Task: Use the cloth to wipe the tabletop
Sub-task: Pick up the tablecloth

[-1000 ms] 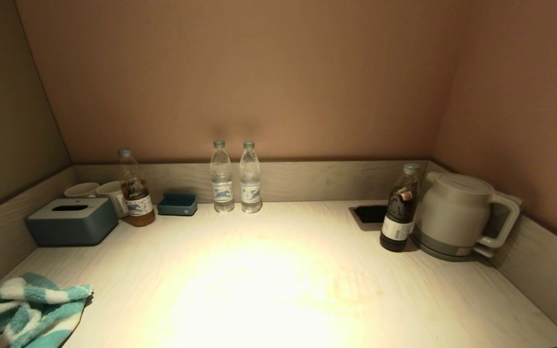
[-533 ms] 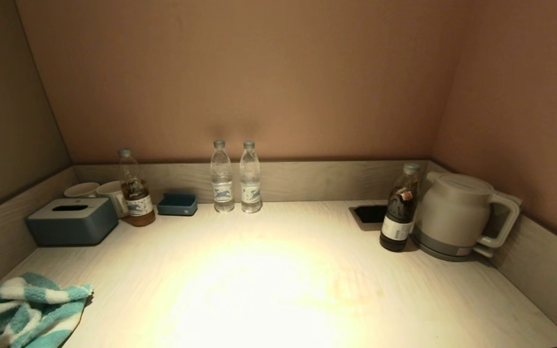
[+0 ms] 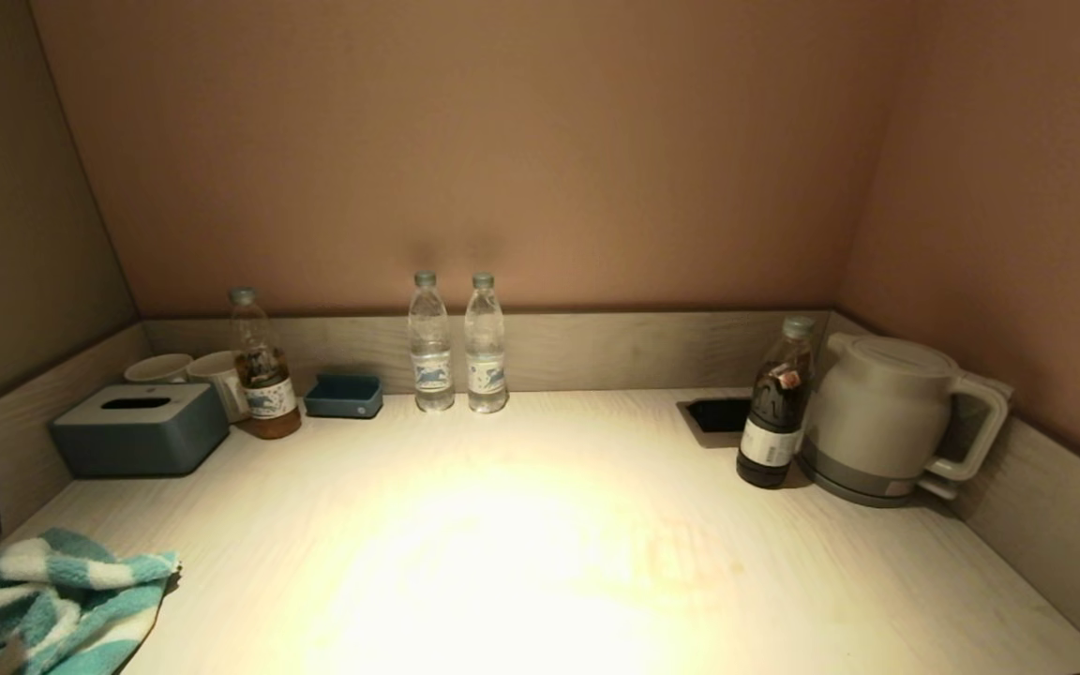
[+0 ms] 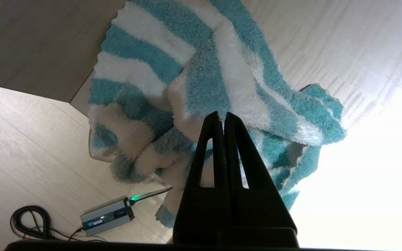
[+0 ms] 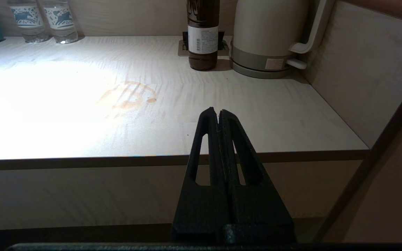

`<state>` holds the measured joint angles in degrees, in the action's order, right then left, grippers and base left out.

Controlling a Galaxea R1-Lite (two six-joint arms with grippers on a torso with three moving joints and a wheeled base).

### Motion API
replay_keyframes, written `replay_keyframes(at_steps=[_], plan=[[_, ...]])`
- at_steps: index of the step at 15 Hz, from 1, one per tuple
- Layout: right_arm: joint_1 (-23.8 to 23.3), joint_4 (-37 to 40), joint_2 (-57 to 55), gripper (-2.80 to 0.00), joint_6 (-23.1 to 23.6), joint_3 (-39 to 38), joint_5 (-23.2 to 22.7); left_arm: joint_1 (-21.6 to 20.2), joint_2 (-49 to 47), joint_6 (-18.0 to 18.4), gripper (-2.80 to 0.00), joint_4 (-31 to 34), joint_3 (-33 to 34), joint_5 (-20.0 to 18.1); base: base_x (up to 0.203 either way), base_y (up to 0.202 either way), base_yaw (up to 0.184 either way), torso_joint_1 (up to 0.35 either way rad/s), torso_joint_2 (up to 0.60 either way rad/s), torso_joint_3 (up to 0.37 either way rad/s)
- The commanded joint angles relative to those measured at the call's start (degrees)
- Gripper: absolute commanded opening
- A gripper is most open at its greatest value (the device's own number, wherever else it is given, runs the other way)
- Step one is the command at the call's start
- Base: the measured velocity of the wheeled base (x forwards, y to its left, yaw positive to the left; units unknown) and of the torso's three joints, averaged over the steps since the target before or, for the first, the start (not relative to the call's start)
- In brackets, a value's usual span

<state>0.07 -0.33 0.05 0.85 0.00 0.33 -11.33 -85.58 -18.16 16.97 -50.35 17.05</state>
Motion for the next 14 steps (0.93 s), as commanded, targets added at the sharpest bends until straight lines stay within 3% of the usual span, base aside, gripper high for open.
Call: replay_keyframes(at_steps=[1,2,8,9,14], plan=[[0.0,0.0,0.0,-2.8,0.0,0.0,-0.1,-0.4,-0.2,-0.9,-2.8,0.1,-0.2,-1.5,0.0,0.0,0.0,0.0,0.0,0.0],[0.0,0.0,0.0,-2.8,0.0,0.0,-0.1,-1.0,-0.7,-2.0,-2.8,0.2,-0.4,-4.9,0.0,0.0,0.0,0.0,0.0,0.0],[0.0,0.0,0.0,-2.8,0.0,0.0,-0.1,-3.7,-3.8,-4.6,-2.8,0.0,-0.3,-7.7,0.0,0.0,0.0,0.0,0.0,0.0],[0.0,0.0,0.0,-2.8,0.0,0.0,0.0,-3.9,-4.0,-4.6,0.0,-0.1,-0.3,-7.8,0.0,0.0,0.0,0.0,0.0,0.0],[0.0,0.0,0.0,-2.8,0.0,0.0,0.0,-5.7,-3.7,-4.8,0.0,-0.1,-0.4,-7.8,0.0,0.0,0.0,0.0,0.0,0.0]])
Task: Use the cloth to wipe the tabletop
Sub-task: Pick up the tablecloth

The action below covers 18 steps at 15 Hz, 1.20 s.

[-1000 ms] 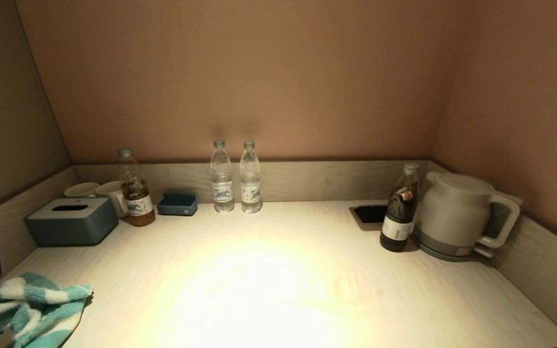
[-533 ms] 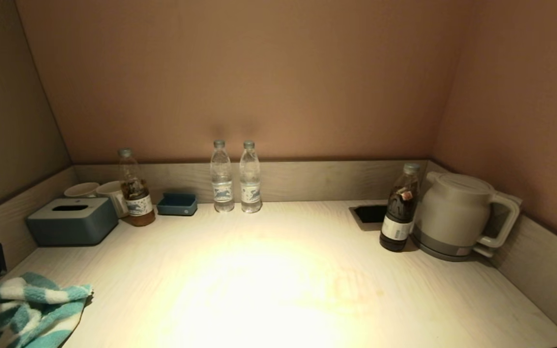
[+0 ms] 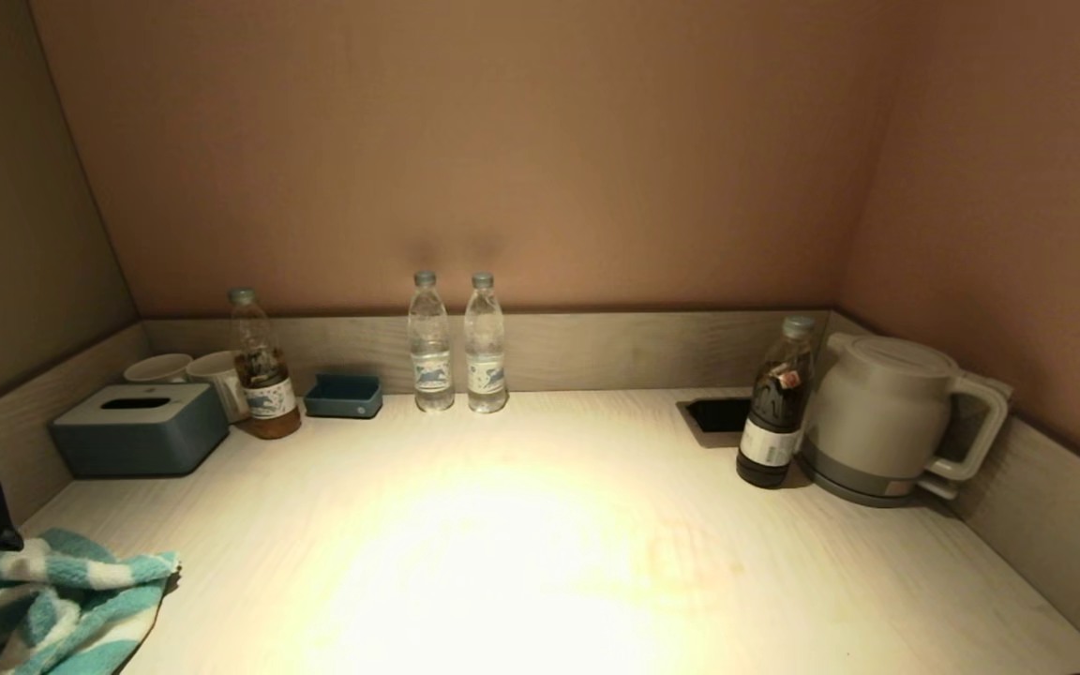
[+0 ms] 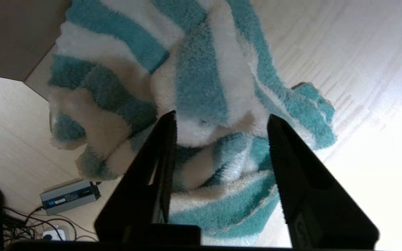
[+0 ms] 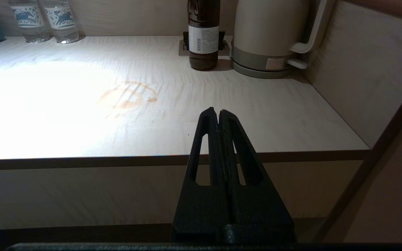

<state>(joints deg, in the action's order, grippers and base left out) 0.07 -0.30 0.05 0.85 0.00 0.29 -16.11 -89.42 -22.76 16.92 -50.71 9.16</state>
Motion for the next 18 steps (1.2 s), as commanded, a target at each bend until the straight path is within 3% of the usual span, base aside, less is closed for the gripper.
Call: replay_keyframes(at_steps=[1,18], plan=[[0.0,0.0,0.0,-2.8,0.0,0.0,0.0,-1.3,0.5,-0.1,0.0,-0.1,0.0,0.1,0.0,0.0,0.0,0.0,0.0,0.0],[0.0,0.0,0.0,-2.8,0.0,0.0,0.1,-1.6,-8.3,-2.4,0.0,-3.0,0.5,-0.2,0.0,0.0,0.0,0.0,0.0,0.0]])
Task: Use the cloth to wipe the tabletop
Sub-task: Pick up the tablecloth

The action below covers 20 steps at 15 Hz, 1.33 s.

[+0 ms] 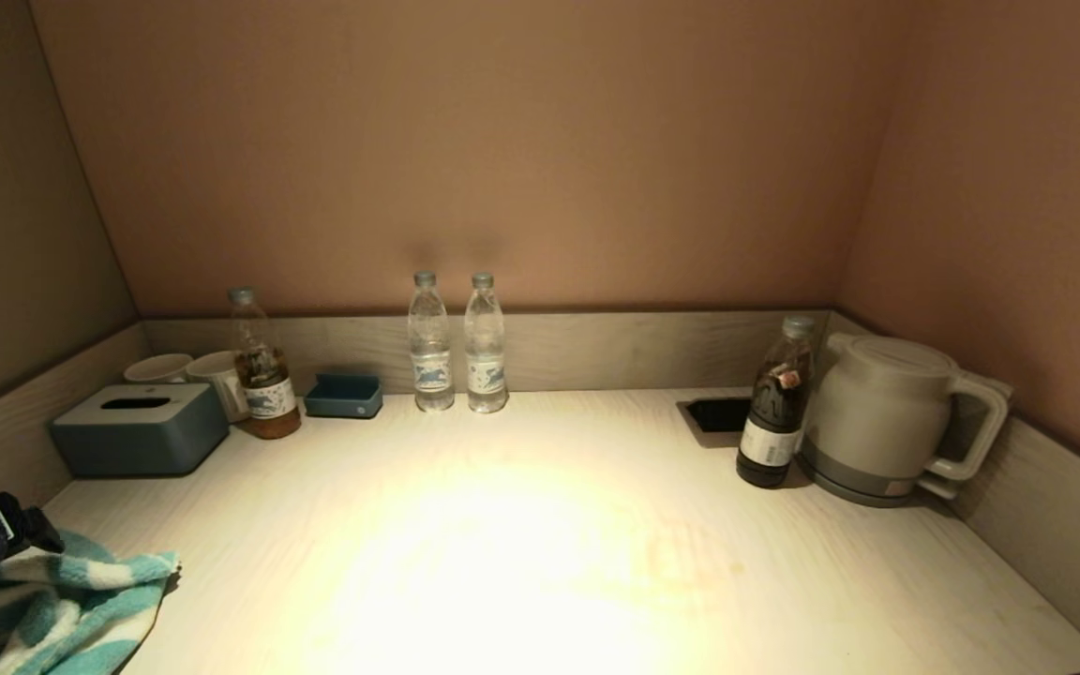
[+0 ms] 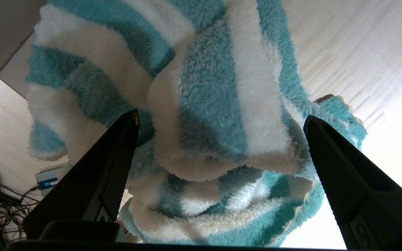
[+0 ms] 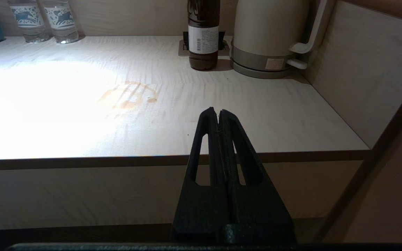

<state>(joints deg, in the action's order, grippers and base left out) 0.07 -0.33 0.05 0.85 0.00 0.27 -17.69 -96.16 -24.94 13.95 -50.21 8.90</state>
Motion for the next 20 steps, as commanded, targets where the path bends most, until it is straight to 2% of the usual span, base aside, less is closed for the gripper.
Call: replay_keyframes(at_steps=[1,20], plan=[[0.0,0.0,0.0,-2.8,0.0,0.0,0.0,-0.1,-2.1,-0.2,0.0,-0.1,0.1,0.1,0.0,0.0,0.0,0.0,0.0,0.0],[0.0,0.0,0.0,-2.8,0.0,0.0,0.0,0.0,-8.6,-1.0,0.0,-7.2,2.0,0.0,0.0,0.0,0.0,0.0,0.0,0.0]])
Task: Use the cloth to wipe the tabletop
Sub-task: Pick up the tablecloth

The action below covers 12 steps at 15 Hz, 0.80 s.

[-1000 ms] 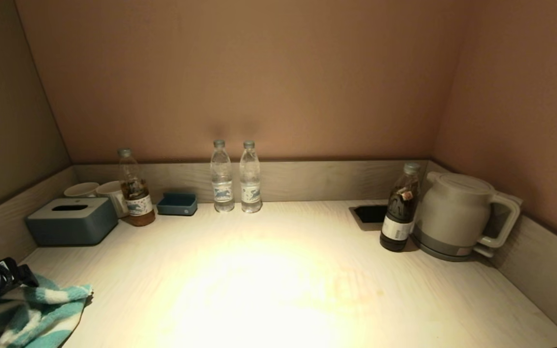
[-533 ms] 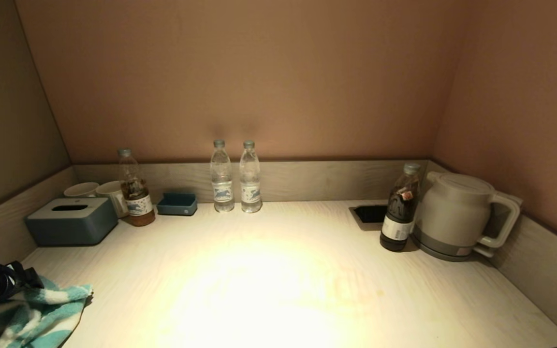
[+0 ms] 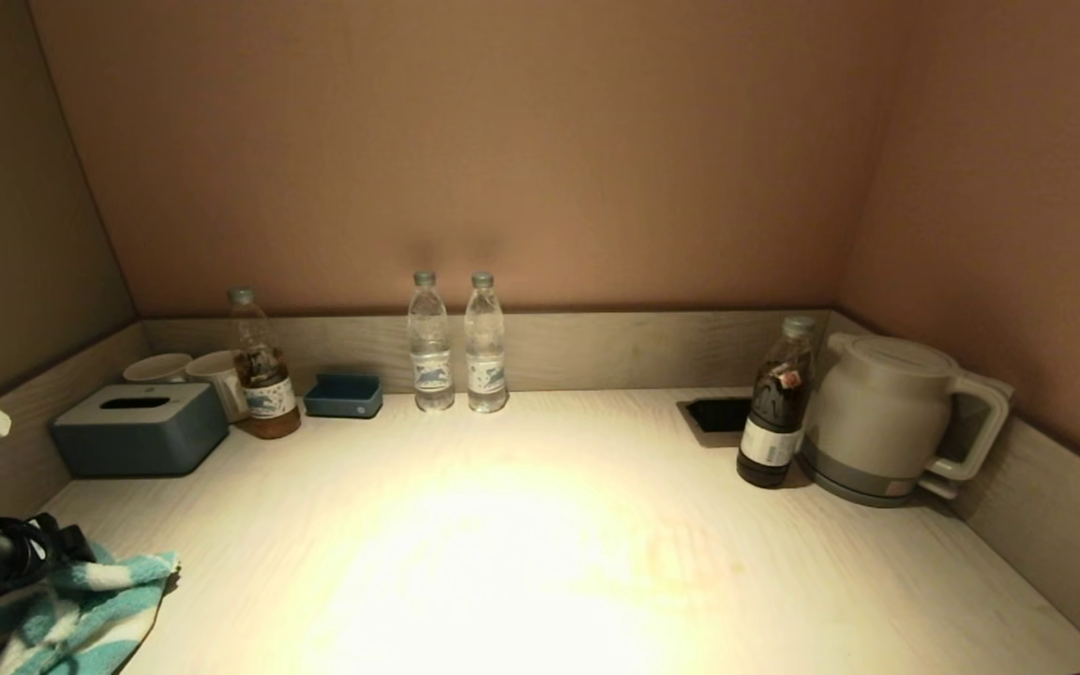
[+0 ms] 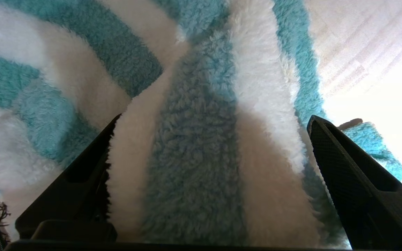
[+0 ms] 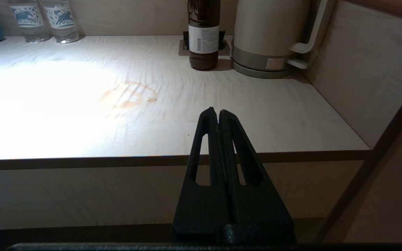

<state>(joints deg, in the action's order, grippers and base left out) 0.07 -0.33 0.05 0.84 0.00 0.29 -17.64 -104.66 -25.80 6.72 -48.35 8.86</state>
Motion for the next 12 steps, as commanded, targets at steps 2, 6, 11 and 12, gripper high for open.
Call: replay_keyframes(at_steps=[2,6,11,12], plan=[[0.0,0.0,0.0,-2.8,0.0,0.0,0.1,0.0,-0.3,-0.1,0.0,0.1,0.1,0.0,0.0,0.0,0.0,0.0,0.0,0.0],[0.0,0.0,0.0,-2.8,0.0,0.0,0.0,0.0,-0.2,-0.1,0.0,0.1,0.2,0.0,0.0,0.0,0.0,0.0,0.0,0.0],[0.0,0.0,0.0,-2.8,0.0,0.0,0.0,0.0,-0.1,-0.1,-2.8,0.1,0.2,0.0,0.0,0.0,0.0,0.0,0.0,0.0],[0.0,0.0,0.0,-2.8,0.0,0.0,0.0,0.0,0.0,-0.1,-2.8,0.1,0.2,0.0,0.0,0.0,0.0,0.0,0.0,0.0]])
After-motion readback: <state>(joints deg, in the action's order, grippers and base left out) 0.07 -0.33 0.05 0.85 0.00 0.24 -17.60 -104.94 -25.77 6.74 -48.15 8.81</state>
